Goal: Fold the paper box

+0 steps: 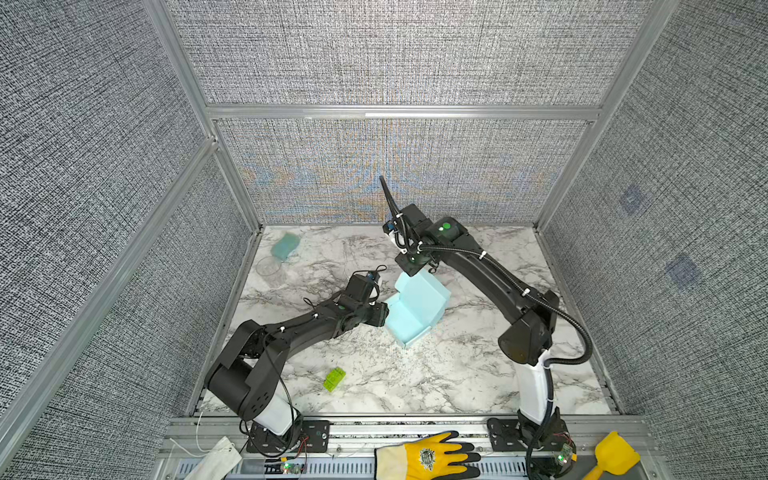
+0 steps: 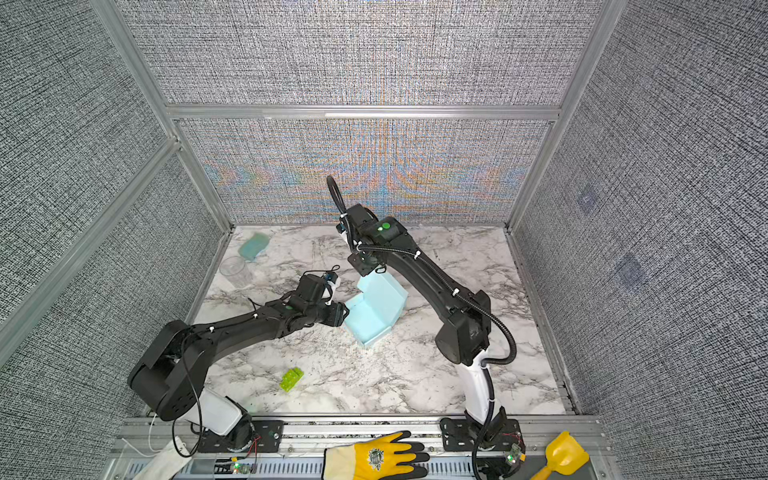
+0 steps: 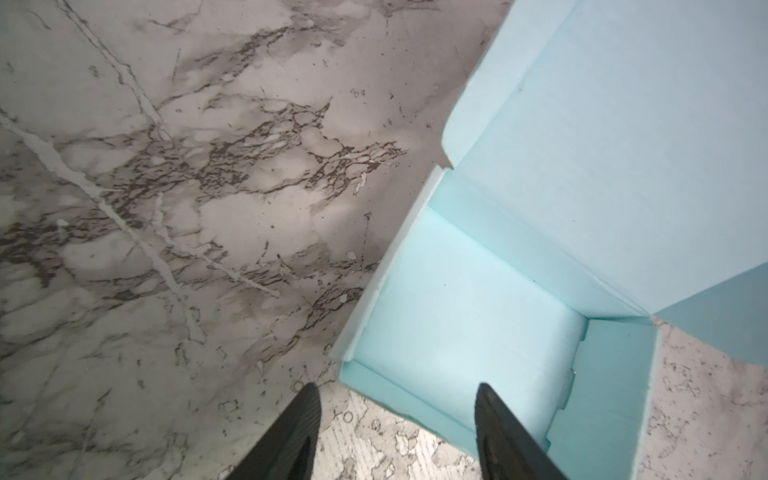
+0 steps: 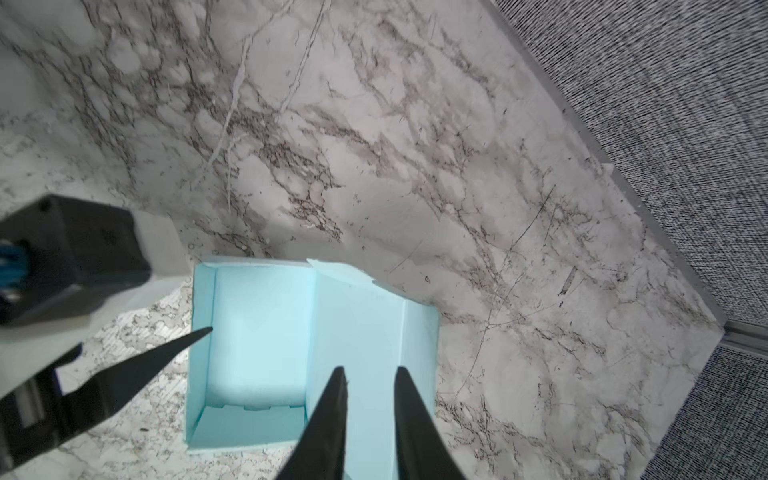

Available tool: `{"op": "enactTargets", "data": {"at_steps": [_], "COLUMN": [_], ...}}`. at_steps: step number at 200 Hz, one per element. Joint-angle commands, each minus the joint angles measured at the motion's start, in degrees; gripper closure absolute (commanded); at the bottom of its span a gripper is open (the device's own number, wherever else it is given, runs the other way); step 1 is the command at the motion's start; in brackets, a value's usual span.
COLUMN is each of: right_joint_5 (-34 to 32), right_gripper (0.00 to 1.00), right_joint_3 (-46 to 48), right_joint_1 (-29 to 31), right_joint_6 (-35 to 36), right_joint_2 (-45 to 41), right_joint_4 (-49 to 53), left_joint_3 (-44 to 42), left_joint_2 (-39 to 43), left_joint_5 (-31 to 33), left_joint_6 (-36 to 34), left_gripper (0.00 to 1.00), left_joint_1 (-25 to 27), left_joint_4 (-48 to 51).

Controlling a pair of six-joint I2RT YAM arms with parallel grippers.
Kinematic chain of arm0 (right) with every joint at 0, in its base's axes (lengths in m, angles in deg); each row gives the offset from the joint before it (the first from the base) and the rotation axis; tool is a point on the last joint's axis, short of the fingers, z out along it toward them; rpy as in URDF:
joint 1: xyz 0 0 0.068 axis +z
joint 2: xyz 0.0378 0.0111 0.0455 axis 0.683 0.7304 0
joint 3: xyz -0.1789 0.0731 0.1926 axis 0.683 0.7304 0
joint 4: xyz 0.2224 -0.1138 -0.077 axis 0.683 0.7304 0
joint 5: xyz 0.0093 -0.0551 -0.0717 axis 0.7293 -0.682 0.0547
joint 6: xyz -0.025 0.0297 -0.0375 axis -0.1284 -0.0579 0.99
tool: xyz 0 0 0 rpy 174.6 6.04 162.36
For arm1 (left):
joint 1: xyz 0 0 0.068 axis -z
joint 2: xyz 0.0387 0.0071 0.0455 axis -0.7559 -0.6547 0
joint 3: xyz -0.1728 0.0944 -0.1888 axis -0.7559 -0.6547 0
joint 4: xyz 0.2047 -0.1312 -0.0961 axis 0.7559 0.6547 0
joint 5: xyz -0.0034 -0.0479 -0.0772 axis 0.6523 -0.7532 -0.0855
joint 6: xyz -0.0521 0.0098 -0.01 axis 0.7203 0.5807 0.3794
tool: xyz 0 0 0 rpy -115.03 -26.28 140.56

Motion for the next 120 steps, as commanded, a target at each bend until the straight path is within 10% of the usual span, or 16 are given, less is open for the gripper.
{"op": "enactTargets", "data": {"at_steps": [1,57,120], "right_joint_5": [-0.99,-9.02,-15.86], "right_gripper": [0.64,0.43,0.41], "right_joint_3": [4.43,36.29,70.90], "right_joint_1": [-0.01,-0.06,8.14], "right_joint_6": [-5.76,-32.86,-60.19], "right_joint_2": [-6.14,-33.81,-57.13], "right_joint_4": [-7.66,-23.18,-35.01], "left_joint_3": [-0.13,-0.59,-2.04], "left_joint_2": [0.95,4.63,7.28], "left_joint_5": [1.23,6.55,9.06], "left_joint_6": [0.74,2.94,5.61], "left_gripper": [0.38,0.32,0.30], "left_joint_1": [0.02,-0.02,0.00], "left_joint_4": [-1.23,1.01,1.51]}}
